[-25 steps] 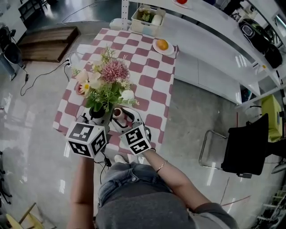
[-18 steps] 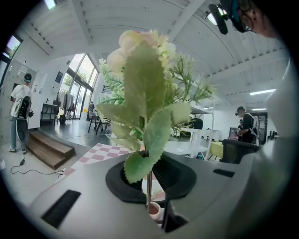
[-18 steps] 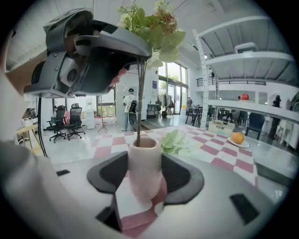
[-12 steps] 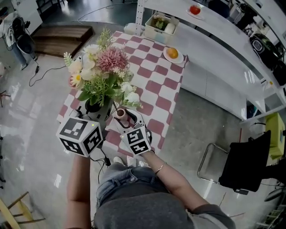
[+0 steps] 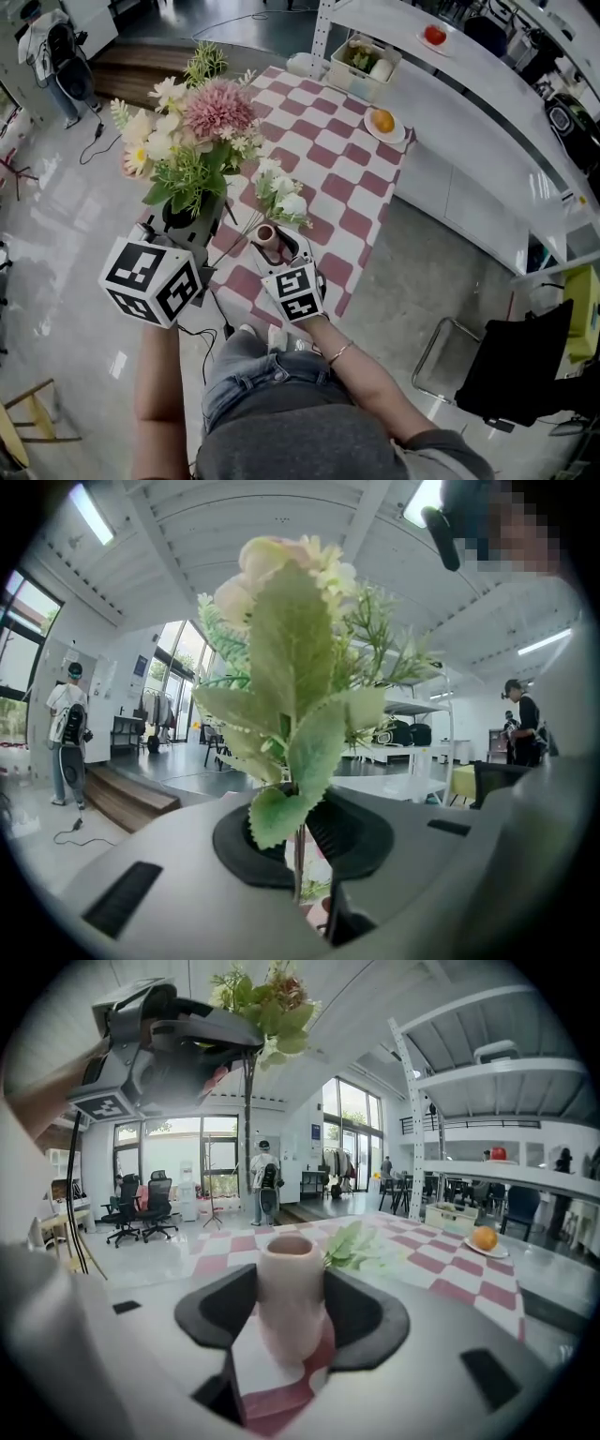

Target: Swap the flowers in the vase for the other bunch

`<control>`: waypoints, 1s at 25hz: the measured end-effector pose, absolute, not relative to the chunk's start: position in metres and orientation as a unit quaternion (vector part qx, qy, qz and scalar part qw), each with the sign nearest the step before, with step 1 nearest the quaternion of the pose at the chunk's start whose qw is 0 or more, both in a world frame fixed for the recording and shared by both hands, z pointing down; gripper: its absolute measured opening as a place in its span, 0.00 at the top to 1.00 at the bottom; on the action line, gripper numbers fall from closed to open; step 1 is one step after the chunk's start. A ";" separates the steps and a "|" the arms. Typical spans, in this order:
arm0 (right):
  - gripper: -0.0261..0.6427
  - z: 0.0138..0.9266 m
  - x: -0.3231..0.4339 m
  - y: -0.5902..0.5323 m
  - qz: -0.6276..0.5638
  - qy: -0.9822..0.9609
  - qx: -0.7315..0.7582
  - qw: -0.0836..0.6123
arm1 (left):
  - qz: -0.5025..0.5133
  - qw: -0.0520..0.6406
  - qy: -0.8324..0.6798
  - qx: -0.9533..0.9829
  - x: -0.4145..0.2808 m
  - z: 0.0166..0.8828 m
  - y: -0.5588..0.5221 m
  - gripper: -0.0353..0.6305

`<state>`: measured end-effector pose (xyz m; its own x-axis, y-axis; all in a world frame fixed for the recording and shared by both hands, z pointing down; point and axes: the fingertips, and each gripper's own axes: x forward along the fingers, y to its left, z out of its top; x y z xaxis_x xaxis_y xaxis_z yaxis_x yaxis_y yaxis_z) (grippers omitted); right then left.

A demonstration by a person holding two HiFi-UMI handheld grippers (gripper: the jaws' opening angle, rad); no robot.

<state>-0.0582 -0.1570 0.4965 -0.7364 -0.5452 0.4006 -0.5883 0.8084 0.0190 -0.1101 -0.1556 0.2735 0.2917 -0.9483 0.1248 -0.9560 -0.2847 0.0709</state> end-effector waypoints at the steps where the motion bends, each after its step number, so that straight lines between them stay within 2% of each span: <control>1: 0.61 0.496 -0.059 -0.157 0.055 -0.930 0.304 0.197 | 0.035 0.065 -0.602 0.795 -0.116 0.274 -0.154 0.88; 10: 0.61 0.496 -0.060 -0.159 0.052 -0.931 0.305 0.191 | 0.095 0.095 -0.641 0.755 -0.167 0.318 -0.146 0.88; 25: 0.61 0.494 -0.062 -0.158 0.056 -0.922 0.333 0.189 | 0.175 0.208 -0.608 0.746 -0.207 0.431 -0.179 0.88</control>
<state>-0.0615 -0.1577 0.4939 -0.7069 -0.5929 0.3858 -0.6349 0.7722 0.0233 -0.2072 -0.1791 0.4310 0.1991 -0.8349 0.5132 -0.9799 -0.1738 0.0974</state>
